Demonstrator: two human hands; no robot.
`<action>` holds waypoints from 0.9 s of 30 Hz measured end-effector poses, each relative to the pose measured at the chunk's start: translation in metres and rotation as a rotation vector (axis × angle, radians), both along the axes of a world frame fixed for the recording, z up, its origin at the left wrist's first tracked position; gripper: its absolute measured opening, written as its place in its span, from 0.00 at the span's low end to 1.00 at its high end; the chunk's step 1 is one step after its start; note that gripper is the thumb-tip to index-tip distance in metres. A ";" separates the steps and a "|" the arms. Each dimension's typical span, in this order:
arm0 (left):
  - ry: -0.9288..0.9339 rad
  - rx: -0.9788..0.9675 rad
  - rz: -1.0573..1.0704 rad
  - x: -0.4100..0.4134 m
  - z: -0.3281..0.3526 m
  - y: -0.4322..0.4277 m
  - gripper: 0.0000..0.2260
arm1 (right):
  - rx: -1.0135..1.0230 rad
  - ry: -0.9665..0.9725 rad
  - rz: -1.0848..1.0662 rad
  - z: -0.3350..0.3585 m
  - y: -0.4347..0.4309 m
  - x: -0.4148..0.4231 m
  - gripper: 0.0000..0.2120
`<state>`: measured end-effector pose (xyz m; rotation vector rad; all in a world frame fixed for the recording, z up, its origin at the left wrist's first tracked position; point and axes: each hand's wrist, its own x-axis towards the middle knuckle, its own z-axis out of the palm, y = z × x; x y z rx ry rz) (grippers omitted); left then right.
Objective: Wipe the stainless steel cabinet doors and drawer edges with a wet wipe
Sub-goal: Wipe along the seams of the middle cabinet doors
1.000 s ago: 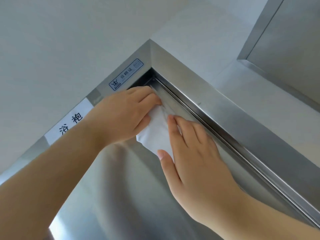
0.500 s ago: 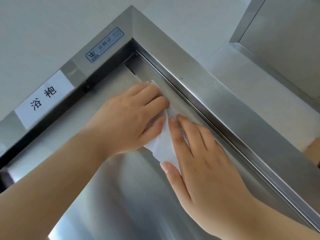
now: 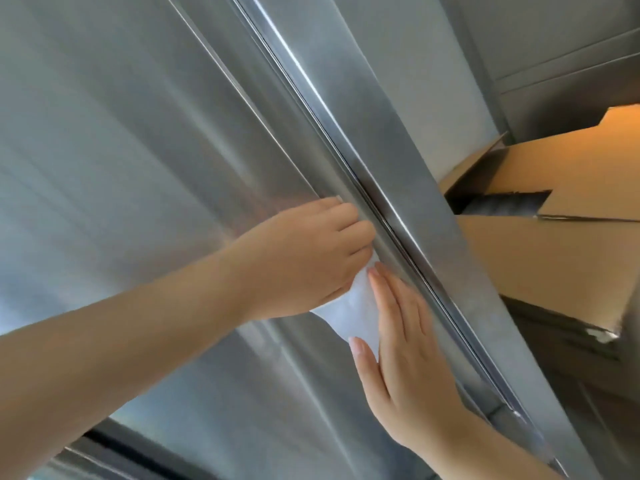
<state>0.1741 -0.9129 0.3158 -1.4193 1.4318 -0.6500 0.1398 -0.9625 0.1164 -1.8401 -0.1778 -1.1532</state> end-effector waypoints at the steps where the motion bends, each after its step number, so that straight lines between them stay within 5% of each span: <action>1: 0.019 0.026 0.007 0.001 -0.018 -0.001 0.13 | 0.016 0.038 0.007 -0.016 0.001 -0.003 0.28; 6: 0.099 0.126 0.123 -0.005 -0.111 -0.008 0.05 | 0.052 0.225 0.015 -0.096 0.002 -0.016 0.31; 14: 0.208 0.303 0.259 -0.006 -0.241 -0.013 0.13 | -0.027 0.525 -0.064 -0.186 -0.005 -0.035 0.25; 22: 0.175 0.316 0.242 -0.003 -0.251 -0.009 0.22 | 0.006 0.549 -0.055 -0.192 -0.004 -0.032 0.29; 27: 0.194 0.290 0.190 0.003 -0.219 -0.010 0.10 | 0.056 0.492 -0.053 -0.168 0.005 -0.028 0.29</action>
